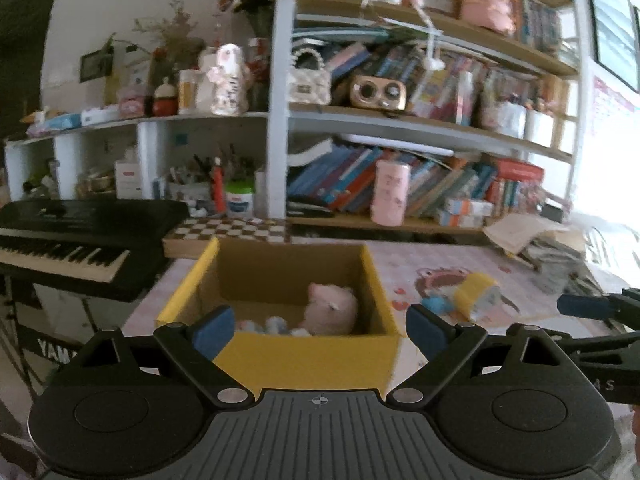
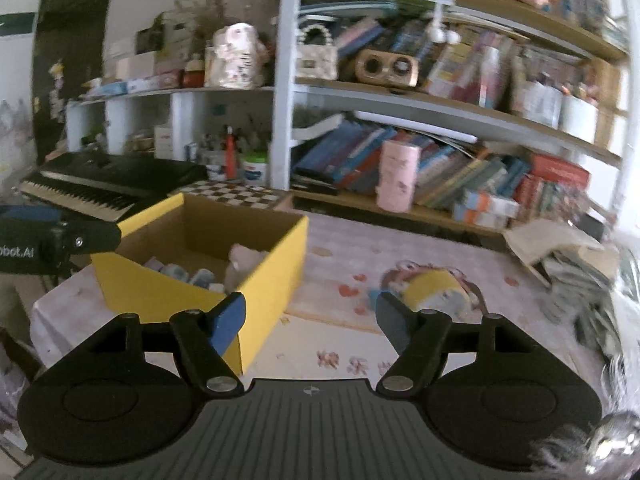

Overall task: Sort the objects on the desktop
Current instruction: 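Lift both open tools out of the box and move toward the yellow tape roll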

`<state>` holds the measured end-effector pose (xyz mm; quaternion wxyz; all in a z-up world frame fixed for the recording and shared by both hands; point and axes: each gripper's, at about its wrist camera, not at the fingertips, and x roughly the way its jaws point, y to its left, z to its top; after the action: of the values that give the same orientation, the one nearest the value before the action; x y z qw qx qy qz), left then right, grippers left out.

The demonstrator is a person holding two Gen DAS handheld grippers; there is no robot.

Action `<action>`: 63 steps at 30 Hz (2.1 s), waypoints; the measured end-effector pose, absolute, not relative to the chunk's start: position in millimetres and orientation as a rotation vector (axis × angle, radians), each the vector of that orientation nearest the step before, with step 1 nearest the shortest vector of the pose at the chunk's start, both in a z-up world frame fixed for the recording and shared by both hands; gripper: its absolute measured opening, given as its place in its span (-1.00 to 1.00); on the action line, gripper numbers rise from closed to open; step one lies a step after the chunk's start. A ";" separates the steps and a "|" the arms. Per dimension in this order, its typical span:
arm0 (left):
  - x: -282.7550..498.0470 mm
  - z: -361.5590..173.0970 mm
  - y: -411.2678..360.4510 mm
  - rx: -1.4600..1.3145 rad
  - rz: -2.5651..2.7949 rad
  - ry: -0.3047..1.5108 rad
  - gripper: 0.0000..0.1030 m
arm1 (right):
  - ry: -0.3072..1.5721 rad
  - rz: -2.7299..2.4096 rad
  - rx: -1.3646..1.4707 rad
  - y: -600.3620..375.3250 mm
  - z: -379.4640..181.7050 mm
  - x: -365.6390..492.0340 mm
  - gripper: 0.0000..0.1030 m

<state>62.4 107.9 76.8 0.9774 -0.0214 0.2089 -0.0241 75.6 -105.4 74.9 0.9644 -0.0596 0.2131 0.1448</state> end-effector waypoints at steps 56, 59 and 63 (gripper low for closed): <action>71.5 16.9 -51.0 0.100 -0.452 0.569 0.84 | 0.605 -0.087 -0.011 -228.3 15.1 35.9 0.38; 82.8 15.0 -57.1 0.101 -0.441 0.571 0.84 | 0.618 -0.071 -0.009 -235.8 12.1 52.6 0.38; 101.1 10.5 -66.8 0.101 -0.421 0.590 0.84 | 0.633 -0.042 -0.012 -246.3 7.8 76.5 0.38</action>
<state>101.1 -66.8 10.5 0.9338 0.0494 0.2886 -0.2057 76.5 -246.3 7.8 0.9501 -0.0061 0.3112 -0.0207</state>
